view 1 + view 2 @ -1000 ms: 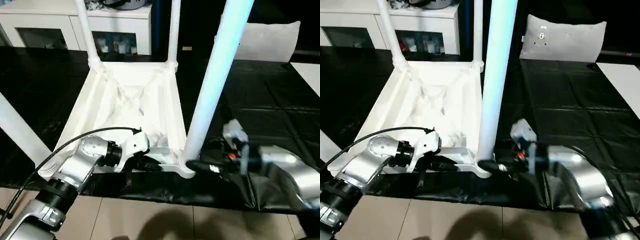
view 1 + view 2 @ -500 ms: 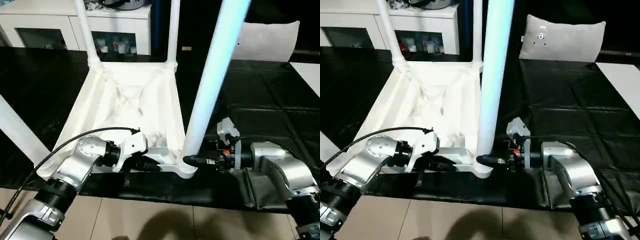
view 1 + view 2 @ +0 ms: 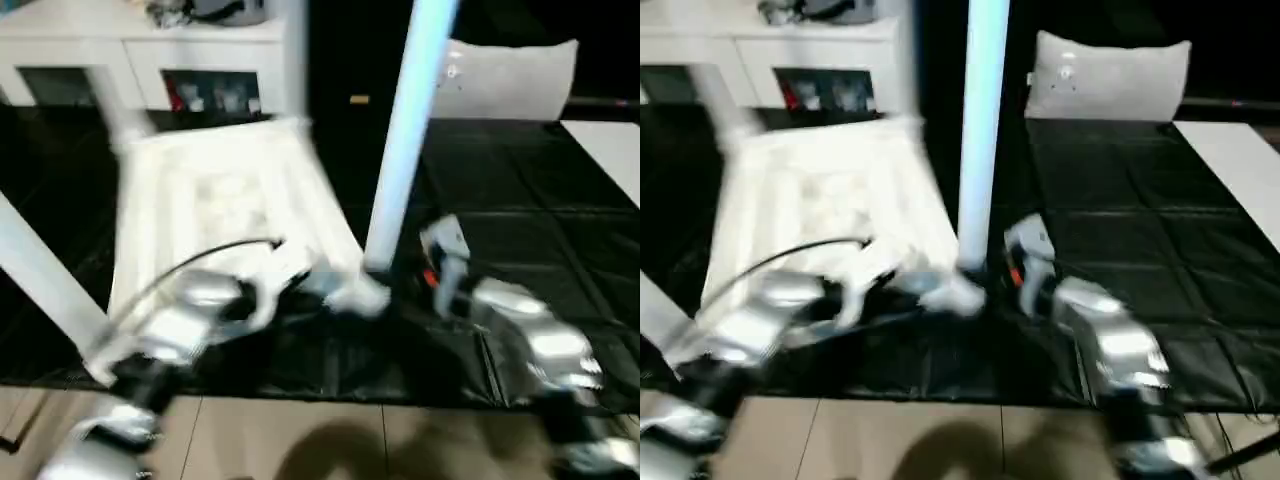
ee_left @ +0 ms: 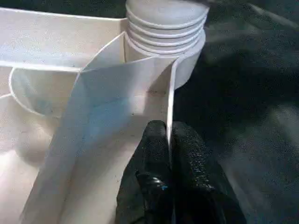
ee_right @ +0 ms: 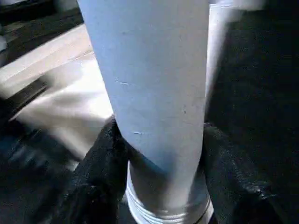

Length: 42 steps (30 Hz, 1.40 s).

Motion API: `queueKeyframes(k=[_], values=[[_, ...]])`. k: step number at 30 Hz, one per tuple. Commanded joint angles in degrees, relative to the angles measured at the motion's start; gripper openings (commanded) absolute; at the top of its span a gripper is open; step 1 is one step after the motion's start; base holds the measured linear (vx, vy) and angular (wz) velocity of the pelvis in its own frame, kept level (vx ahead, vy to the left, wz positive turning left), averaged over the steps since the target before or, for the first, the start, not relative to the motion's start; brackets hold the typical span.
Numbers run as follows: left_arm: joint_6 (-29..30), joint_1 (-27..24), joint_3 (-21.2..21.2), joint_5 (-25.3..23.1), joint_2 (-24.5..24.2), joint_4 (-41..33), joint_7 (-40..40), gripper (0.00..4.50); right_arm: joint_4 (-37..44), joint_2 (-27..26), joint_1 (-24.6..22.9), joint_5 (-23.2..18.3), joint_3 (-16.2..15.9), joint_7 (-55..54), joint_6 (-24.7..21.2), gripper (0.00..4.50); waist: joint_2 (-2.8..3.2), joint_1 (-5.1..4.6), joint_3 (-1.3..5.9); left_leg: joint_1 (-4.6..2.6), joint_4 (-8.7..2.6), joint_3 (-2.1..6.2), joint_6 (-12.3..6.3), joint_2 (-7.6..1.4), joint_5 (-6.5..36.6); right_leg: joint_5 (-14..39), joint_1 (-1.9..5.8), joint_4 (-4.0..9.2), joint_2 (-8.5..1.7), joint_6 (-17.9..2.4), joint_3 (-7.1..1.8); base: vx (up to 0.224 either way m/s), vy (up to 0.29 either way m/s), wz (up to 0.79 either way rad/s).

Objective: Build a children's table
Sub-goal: Rotate leg to tighten

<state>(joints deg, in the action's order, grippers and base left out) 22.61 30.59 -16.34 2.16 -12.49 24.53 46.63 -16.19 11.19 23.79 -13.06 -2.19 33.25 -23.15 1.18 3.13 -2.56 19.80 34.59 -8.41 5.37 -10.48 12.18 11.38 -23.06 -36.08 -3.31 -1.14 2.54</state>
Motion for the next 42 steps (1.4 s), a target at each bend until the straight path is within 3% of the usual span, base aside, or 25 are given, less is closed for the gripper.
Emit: queueKeyframes(k=[1, 2, 5, 6, 9, 10, 16, 18, 23, 28, 31, 36, 38, 42], values=[[-2.3, 3.5, 0.9, 0.7, 7.7, 2.5, -9.1, 0.0, -5.5, -6.0, 2.4, 1.3, -2.2, -9.2, -1.7, 1.98, -0.62, 0.46, 2.96, 0.71, -4.21, 0.01, -0.46, -1.11, 7.3, 19.4, 3.17, 5.92, -3.87, -8.0, -2.31, 0.0, 0.0, 0.0], [-3.1, 3.9, 1.0, 0.4, 8.4, 3.2, -10.1, 0.0, -6.6, -6.7, 2.9, 1.5, -1.7, -10.7, -1.7, 1.98, -0.62, 0.46, 2.96, 0.71, -4.21, 0.01, -0.46, -1.11, 7.3, 19.4, 3.17, 5.92, -3.87, -8.0, -2.31, 0.0, 0.0, 0.0], [-4.2, 4.7, 0.7, -0.5, 9.9, 4.2, -11.4, 0.0, -8.5, -8.0, 3.9, 1.9, -0.7, -12.1, 0.0, 1.98, -0.48, 0.99, 3.46, 1.02, -4.01, -0.05, -1.77, -1.19, 4.4, 11.6, 3.54, 5.33, -4.01, -9.1, -2.46, 0.0, 0.0, 0.0], [-3.8, 4.7, 0.7, -0.7, 10.1, 4.0, -11.5, 0.0, -8.6, -8.3, 3.9, 2.3, -0.6, -12.2, 0.5, 2.53, -0.41, 1.09, 3.58, 1.14, -3.96, -0.05, -2.31, -1.21, 3.3, 8.2, 3.68, 4.96, -3.93, -9.7, -2.42, 0.0, 0.0, 0.0], [-4.6, 4.3, -0.6, -2.3, 8.8, 3.2, -10.6, 0.0, -7.6, -8.3, 3.4, 2.5, 0.4, -12.3, 2.3, 2.71, -0.31, 1.1, 3.58, 1.2, -3.93, -0.09, -3.21, -1.24, 2.5, 4.8, 3.77, 4.75, -3.94, -10.6, -2.35, 0.0, 0.0, 0.0], [-5.1, 3.8, -1.0, -2.8, 7.5, 2.8, -9.4, 0.0, -6.3, -7.2, 2.5, 2.4, 0.6, -10.9, 3.3, 2.97, -0.27, 1.15, 3.51, 1.14, -4.01, -0.09, -3.37, -1.31, 3.2, 5.5, 3.78, 4.89, -4.06, -10.7, -2.33, 0.0, 0.0, 0.0], [-8.9, 2.7, -1.5, -3.6, 3.3, 3.7, -5.0, 0.0, -2.8, -0.9, -0.4, 0.9, 1.8, -3.6, 6.2, 3.47, -0.28, 1.74, 3.23, 0.99, -4.38, -0.09, -3.09, -1.55, 6.5, 12.1, 3.64, 5.56, -4.19, -8.9, -2.4, 0.0, 0.0, 0.0], [-9.5, 2.5, -1.6, -3.5, 2.4, 3.8, -3.9, 0.0, -2.3, 0.6, -1.0, 0.4, 2.1, -1.5, 6.7, 3.54, -0.26, 1.84, 3.25, 0.97, -4.34, -0.07, -3.16, -1.6, 6.5, 11.8, 3.59, 5.53, -4.16, -8.8, -2.41, 0.0, 0.0, 0.0], [-15.8, 1.1, -3.7, -2.9, -3.4, 3.9, 7.3, 0.0, 0.9, 10.7, -3.8, -1.4, 1.5, 14.0, 8.4, 4.11, -0.28, 2.28, 3.32, 1.15, -4.09, -0.11, -4.57, -1.57, 5.2, 8.3, 3.8, 5.26, -4.14, -9.7, -2.3, 0.0, 0.0, 0.0], [-21.3, 0.9, -6.2, -2.4, -7.1, 4.7, 16.7, 0.0, 2.5, 16.4, -5.1, -2.7, -0.9, 24.5, 9.3, 4.11, -0.21, 2.49, 3.14, 0.8, -4.32, -0.15, -5.03, -1.96, 7.0, 12.1, 3.41, 5.57, -4.33, -9.8, -2.33, 0.0, 0.0, 0.0], [-22.7, 0.8, -7.2, -1.5, -8.2, 4.3, 21.5, 0.0, 2.2, 17.3, -4.9, -4.1, -1.6, 28.6, 9.5, 4.11, -0.19, 2.83, 3.31, 0.79, -4.24, -0.2, -5.27, -2.2, 5.6, 9.0, 3.35, 5.18, -4.35, -11.3, -2.23, 0.0, 0.0, 0.0], [-24.8, 1.3, -8.5, -1.4, -9.5, 4.5, 26.4, 0.0, 2.5, 18.5, -4.8, -5.3, -3.0, 34.7, 9.3, 3.65, -0.16, 4.02, 3.63, 0.64, -3.9, -0.38, -6.4, -2.49, 3.3, 1.4, 3.36, 4.16, -4.37, -13.9, -2.11, 0.0, 0.0, 0.0], [-26.2, 1.8, -9.0, -1.3, -10.1, 4.9, 28.8, 0.0, 3.3, 18.9, -4.6, -6.7, -3.7, 37.4, 7.7, 3.48, -0.51, 4.25, 3.62, 0.67, -3.89, -0.46, -6.54, -2.52, 3.5, 1.6, 3.49, 4.18, -4.45, -13.8, -2.09, 0.0, 0.0, 0.0], [-26.8, 2.0, -9.3, -1.6, -10.5, 5.0, 30.2, 0.0, 3.0, 18.7, -4.1, -6.8, -4.6, 39.0, 7.5, 3.25, -0.34, 4.83, 3.55, 0.63, -3.97, -0.49, -5.87, -2.6, 4.2, 4.7, 3.35, 4.39, -4.62, -13.0, -2.13, 0.0, 0.0, 0.0]])
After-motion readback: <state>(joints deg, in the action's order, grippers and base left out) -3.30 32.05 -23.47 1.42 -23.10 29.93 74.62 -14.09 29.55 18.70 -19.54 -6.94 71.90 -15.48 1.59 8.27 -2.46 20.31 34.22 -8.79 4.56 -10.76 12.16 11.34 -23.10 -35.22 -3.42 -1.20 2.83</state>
